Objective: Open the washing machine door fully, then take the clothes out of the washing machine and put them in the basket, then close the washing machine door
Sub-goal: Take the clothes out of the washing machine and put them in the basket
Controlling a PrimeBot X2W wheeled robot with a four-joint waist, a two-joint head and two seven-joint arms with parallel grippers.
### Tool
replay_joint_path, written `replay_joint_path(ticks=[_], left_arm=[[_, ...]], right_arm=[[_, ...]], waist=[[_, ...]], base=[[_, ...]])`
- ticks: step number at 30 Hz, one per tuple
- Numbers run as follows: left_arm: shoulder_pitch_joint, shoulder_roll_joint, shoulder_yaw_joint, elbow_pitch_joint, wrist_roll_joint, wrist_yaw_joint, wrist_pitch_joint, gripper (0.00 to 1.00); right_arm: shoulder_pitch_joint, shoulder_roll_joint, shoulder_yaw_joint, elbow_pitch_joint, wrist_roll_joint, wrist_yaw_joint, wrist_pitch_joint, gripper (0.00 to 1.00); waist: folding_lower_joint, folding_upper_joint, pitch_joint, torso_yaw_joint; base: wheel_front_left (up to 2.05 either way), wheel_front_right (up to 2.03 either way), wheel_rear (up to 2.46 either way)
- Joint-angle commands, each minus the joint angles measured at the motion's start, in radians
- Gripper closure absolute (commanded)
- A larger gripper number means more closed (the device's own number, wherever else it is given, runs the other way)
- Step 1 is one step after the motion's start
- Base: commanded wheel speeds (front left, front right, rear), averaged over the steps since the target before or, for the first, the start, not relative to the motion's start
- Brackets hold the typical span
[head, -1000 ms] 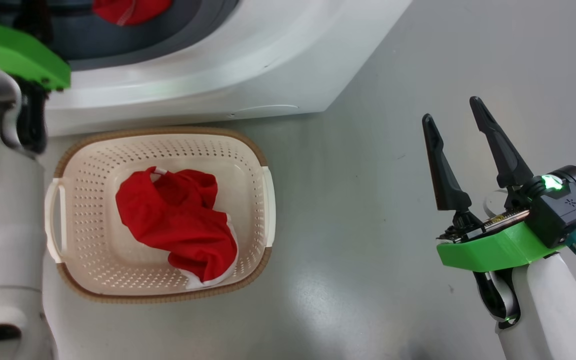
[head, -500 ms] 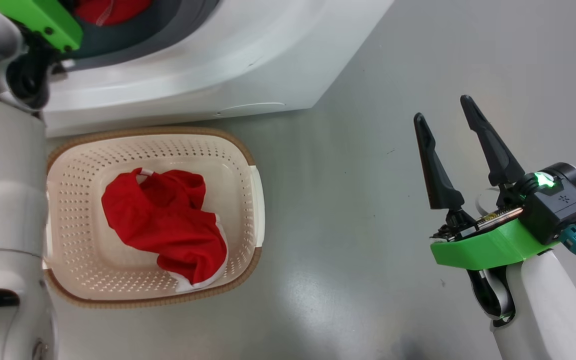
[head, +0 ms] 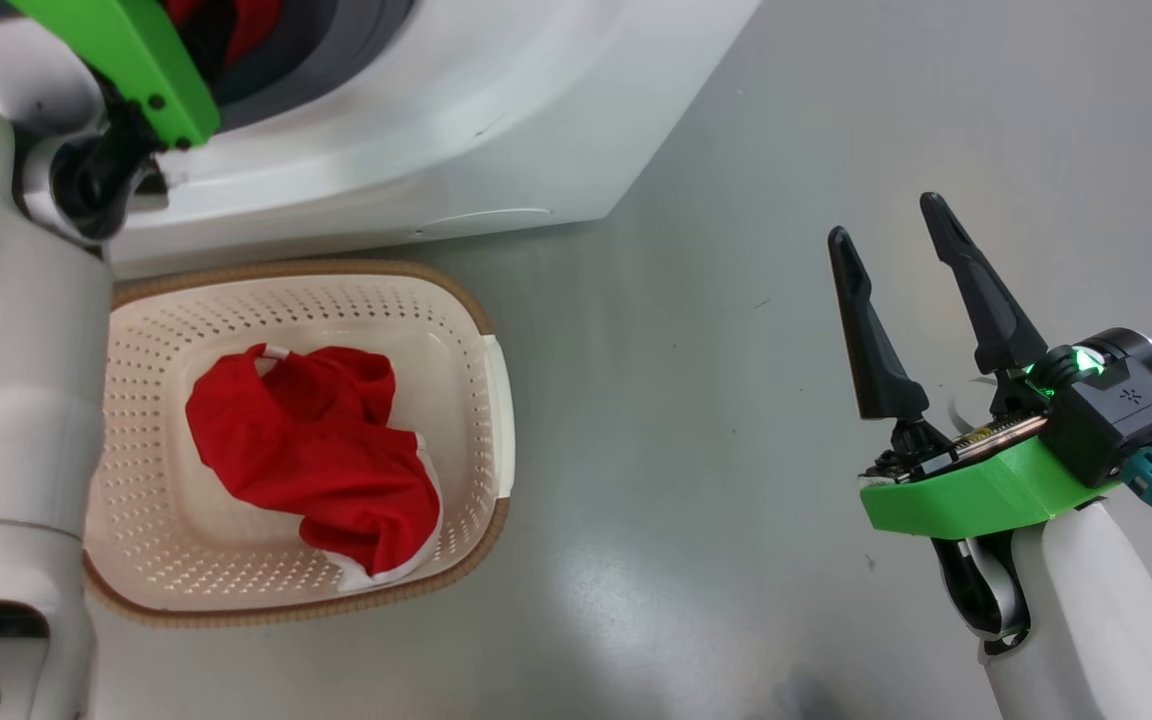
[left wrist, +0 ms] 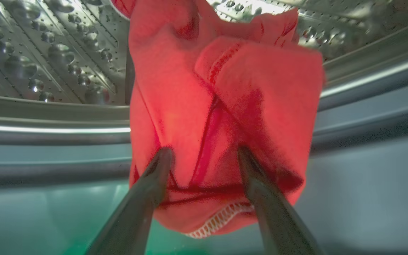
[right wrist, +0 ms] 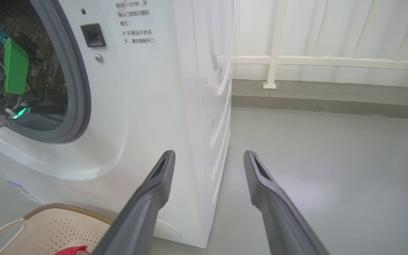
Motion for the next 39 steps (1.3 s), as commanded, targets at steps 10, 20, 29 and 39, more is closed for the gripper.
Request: replay_joint_path(ticks=[10,20,29,39], left_arm=[[0.019,0.066,-0.025,-0.010,0.022,-0.005,-0.013,1.00],[0.043,0.085,-0.020,-0.036,0.057,0.027,-0.278,1.00],[0.090,0.094,-0.031,-0.037,0.090,0.029,-0.514,1.00],[0.172,0.106,-0.059,-0.080,0.147,0.043,-0.626,1.00]], right_arm=[[0.000,0.004,0.027,-0.022,0.031,0.006,-0.006,0.00],[-0.001,0.004,0.016,-0.013,0.042,0.006,-0.006,0.00],[0.012,0.004,0.009,-0.002,0.036,0.006,-0.006,0.00],[0.030,0.004,0.004,0.011,0.023,0.006,-0.006,0.00]], waist=[[0.0000,-0.0001,0.007,-0.022],[0.0000,-0.0001,-0.001,-0.006],[0.0000,-0.0001,-0.031,0.033],[0.0000,-0.0001,-0.090,0.065]], base=[[0.00,0.00,0.00],[0.00,0.00,0.00],[0.00,0.00,0.00],[0.00,0.00,0.00]])
